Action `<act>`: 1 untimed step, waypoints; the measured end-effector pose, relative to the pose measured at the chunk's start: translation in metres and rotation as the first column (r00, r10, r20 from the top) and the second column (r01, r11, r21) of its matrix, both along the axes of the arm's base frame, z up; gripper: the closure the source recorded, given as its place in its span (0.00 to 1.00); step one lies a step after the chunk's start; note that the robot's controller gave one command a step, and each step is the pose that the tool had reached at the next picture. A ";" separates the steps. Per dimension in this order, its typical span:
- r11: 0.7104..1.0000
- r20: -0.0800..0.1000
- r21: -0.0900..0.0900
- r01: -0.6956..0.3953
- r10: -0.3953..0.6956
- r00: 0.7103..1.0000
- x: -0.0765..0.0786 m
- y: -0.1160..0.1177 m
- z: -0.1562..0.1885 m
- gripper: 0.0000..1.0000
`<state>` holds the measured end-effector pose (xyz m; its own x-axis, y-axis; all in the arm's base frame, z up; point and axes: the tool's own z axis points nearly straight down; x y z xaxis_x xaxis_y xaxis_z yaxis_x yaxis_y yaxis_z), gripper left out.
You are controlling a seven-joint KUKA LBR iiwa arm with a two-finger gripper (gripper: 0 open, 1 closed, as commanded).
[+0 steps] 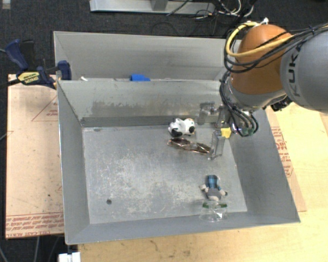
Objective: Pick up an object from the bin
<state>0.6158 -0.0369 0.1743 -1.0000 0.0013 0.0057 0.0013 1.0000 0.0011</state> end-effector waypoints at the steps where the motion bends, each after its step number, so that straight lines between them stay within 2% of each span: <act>1: 1.000 0.008 -0.001 -0.001 0.001 1.000 0.002 0.000 0.005 0.00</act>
Offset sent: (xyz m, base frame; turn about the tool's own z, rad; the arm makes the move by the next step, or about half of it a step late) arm 0.0019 0.0030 -0.0425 0.3331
